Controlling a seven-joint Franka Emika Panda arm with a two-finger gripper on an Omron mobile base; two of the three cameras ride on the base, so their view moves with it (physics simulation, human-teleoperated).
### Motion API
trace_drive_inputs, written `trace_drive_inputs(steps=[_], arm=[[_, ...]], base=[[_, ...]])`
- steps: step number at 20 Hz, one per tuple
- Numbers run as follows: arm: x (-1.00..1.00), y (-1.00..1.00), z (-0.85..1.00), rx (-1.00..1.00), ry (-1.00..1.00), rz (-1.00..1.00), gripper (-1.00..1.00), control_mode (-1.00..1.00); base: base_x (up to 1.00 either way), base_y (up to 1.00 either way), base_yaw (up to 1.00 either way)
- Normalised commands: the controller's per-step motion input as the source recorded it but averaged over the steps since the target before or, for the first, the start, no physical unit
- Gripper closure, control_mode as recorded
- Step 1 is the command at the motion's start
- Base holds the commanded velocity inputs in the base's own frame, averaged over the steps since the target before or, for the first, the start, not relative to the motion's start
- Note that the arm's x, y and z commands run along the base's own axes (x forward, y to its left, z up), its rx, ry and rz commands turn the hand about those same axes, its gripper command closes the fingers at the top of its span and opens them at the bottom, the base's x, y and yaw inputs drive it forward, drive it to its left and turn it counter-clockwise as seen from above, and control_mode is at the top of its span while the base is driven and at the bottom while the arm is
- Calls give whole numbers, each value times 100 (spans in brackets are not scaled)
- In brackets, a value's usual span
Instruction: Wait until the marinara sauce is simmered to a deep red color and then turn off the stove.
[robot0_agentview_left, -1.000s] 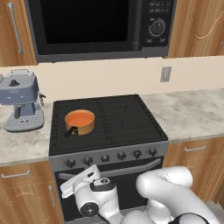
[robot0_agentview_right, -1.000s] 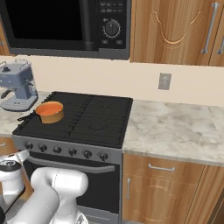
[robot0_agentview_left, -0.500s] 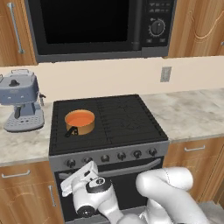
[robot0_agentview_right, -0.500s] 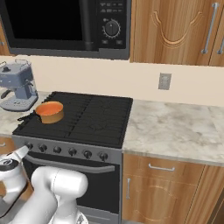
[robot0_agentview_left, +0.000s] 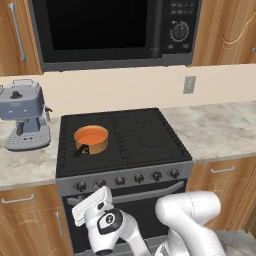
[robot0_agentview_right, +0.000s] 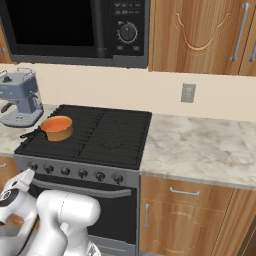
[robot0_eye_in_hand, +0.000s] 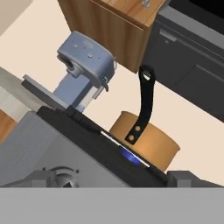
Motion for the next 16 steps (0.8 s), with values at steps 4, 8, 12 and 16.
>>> trace_drive_inputs(steps=[4,8,12,16], arm=[[11,0,-22,0,-1,2,-100,-100],[21,0,-18,0,3,0,-100,-100],[23,4,-19,0,6,0,-100,-100],[16,23,-11,0,7,0,-100,-100]], base=[[0,0,0],[0,0,0],[0,0,0],[0,0,0]])
